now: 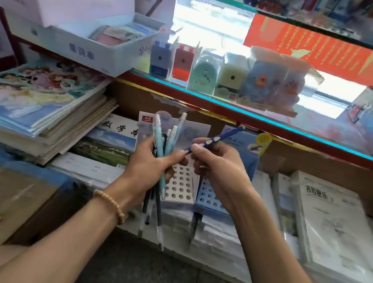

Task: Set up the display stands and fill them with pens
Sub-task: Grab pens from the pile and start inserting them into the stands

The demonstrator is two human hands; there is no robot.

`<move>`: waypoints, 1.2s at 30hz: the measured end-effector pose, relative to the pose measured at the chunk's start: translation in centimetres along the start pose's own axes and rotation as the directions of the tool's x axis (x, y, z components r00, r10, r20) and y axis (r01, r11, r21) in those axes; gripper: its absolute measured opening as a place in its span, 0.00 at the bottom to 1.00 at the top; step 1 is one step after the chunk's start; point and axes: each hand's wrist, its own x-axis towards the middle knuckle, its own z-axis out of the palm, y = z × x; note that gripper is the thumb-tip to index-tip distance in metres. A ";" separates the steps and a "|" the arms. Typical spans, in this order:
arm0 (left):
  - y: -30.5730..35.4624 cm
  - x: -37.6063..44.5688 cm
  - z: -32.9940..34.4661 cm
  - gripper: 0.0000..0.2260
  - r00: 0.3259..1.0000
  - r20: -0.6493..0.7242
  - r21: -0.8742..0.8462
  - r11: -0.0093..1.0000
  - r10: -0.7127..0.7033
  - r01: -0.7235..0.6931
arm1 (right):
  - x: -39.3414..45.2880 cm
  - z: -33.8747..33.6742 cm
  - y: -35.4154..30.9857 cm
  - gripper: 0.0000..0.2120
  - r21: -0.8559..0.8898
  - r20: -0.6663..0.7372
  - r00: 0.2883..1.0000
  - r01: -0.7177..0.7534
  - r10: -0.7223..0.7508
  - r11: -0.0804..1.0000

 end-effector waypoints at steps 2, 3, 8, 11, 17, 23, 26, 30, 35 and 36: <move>-0.2 -0.2 0.4 0.06 1.000 0.015 0.020 1.000 -0.002 0.002 | -0.2 -1.3 -0.4 0.02 0.132 -0.123 0.992 0.039 -0.023 0.990; -0.3 -0.3 0.6 0.06 1.000 0.021 0.034 0.999 -0.002 0.001 | -0.4 -2.1 -0.6 0.03 0.186 -0.164 0.986 0.057 -0.026 0.981; -0.4 -0.1 2.4 0.09 1.000 -0.002 0.208 0.978 0.004 -0.004 | -1.5 -5.5 -1.1 0.06 0.044 -0.288 0.954 0.097 -0.081 0.994; -0.4 0.7 2.9 0.11 0.999 -0.047 0.260 0.965 0.026 -0.013 | -0.9 -7.6 0.0 0.06 -0.303 -0.433 0.872 0.099 -0.229 0.948; -0.9 1.4 3.1 0.13 0.992 -0.120 0.211 0.977 0.039 -0.013 | 1.0 -7.1 3.0 0.07 -0.638 -0.424 0.853 -0.041 -0.306 0.769; -1.1 2.6 2.8 0.11 0.991 -0.129 0.190 0.982 0.035 -0.010 | 3.1 -6.4 5.5 0.07 -0.614 -0.462 0.845 -0.086 -0.270 0.785; -0.9 3.1 2.4 0.10 0.988 -0.151 0.182 0.983 0.041 -0.013 | 3.7 -6.4 6.4 0.07 -0.627 -0.441 0.862 -0.095 -0.252 0.773; -1.1 3.5 2.0 0.10 0.986 -0.163 0.189 0.982 0.035 -0.003 | 4.3 -6.4 7.1 0.07 -0.665 -0.394 0.885 -0.089 -0.247 0.741; -1.5 3.4 1.5 0.11 0.983 -0.181 0.187 0.982 0.024 0.010 | 5.5 -6.2 6.7 0.09 -0.725 -0.328 0.908 -0.065 -0.261 0.686; -1.5 3.3 1.3 0.11 0.983 -0.183 0.187 0.982 0.022 0.012 | 5.7 -6.2 6.5 0.09 -0.733 -0.319 0.910 -0.058 -0.267 0.678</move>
